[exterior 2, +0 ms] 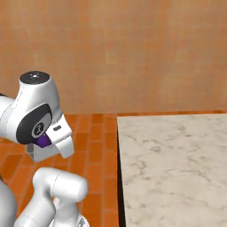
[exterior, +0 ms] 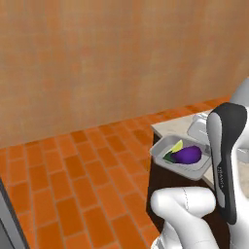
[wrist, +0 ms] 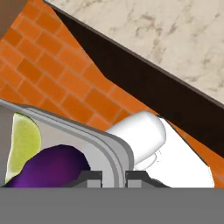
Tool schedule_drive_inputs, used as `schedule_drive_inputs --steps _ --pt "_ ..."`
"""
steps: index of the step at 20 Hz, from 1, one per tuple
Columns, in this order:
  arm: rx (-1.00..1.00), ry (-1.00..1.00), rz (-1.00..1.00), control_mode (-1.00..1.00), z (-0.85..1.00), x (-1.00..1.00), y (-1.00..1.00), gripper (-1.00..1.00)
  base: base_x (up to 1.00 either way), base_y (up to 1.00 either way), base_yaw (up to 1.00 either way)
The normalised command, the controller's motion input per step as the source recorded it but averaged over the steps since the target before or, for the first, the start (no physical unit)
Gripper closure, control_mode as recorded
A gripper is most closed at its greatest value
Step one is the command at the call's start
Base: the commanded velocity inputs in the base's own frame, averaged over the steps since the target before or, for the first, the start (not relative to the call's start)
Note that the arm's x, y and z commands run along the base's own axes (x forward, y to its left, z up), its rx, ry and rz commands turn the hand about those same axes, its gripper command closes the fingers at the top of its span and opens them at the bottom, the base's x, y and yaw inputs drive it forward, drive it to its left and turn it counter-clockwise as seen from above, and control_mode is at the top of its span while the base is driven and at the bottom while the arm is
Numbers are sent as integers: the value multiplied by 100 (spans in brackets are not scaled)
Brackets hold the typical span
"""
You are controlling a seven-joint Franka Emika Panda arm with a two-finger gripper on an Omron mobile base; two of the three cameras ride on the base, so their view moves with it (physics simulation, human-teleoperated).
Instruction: Take the meat container that has the shrimp and place it on the second highest rack of the freezer. Then take the vegetable container that has the eggplant and lemon wedge and place it on the highest rack of the freezer.
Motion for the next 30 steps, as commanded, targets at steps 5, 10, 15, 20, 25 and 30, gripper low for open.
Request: schedule_drive_inputs --steps 5,10,15,20,25,30 --pt "0 0 0 100 0 0 0 100 100 0 0" --pt "0 0 0 100 0 0 0 100 100 0 0" --pt "0 0 0 100 0 0 0 100 100 0 0" --pt "0 0 0 100 0 0 0 100 59 17 39" --pt "0 0 0 100 0 0 0 100 11 9 88" --pt "0 0 0 100 0 0 0 100 7 -13 83"
